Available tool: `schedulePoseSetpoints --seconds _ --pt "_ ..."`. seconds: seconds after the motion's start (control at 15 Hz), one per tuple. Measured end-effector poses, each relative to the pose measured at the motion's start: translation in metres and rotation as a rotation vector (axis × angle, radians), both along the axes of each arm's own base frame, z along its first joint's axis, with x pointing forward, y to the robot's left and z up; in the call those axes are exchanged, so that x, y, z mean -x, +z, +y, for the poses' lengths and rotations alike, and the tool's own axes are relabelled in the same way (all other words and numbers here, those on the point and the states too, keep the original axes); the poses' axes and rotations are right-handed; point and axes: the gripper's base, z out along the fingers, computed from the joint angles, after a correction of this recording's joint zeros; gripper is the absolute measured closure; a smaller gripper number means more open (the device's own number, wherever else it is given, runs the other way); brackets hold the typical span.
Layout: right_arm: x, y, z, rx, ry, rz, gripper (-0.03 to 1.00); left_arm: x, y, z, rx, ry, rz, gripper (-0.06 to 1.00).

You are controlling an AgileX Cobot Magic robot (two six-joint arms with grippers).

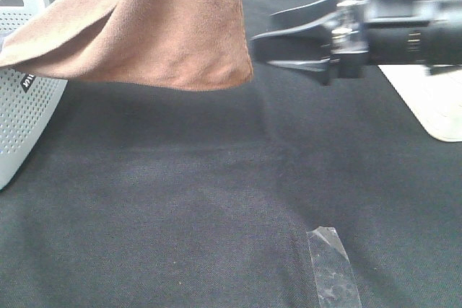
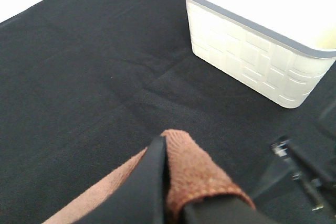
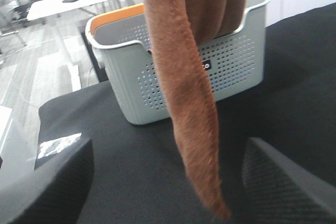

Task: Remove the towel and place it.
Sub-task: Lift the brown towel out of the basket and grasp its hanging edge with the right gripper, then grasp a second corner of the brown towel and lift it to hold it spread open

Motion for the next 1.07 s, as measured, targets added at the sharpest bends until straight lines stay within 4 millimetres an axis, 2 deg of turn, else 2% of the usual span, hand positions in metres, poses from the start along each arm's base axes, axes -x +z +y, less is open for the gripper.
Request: schedulePoseSetpoints --seconds 0.13,0.33,0.47,0.67,0.73,0.8,0.87,1.07 --pt "-0.011 -0.011 0.019 0.025 0.035 0.014 0.21 0.001 0.0 -0.001 0.013 -0.007 0.01 0.94" --pt "-0.009 -0.022 0.039 0.041 0.094 0.032 0.21 0.001 0.0 -0.001 0.015 -0.008 0.011 0.94" --pt "-0.012 -0.024 0.044 0.043 0.108 0.034 0.21 0.001 0.0 -0.001 0.015 -0.009 0.016 0.94" --pt "-0.018 -0.017 0.046 0.032 0.106 0.004 0.24 0.001 -0.001 -0.001 0.012 -0.01 0.022 0.94" --pt "-0.018 -0.017 0.046 0.037 0.1 0.003 0.32 0.002 -0.001 -0.001 0.013 -0.01 0.023 0.94" --pt "-0.021 -0.019 0.045 0.065 0.07 0.003 0.53 0.002 -0.001 -0.001 0.013 -0.01 0.023 0.94" --pt "-0.022 -0.02 0.045 0.07 0.064 0.002 0.58 0.002 -0.001 -0.001 0.013 -0.01 0.023 0.94" --pt "-0.022 -0.02 0.045 0.079 0.055 0.002 0.85 0.002 0.0 -0.002 0.024 -0.014 0.02 0.94"
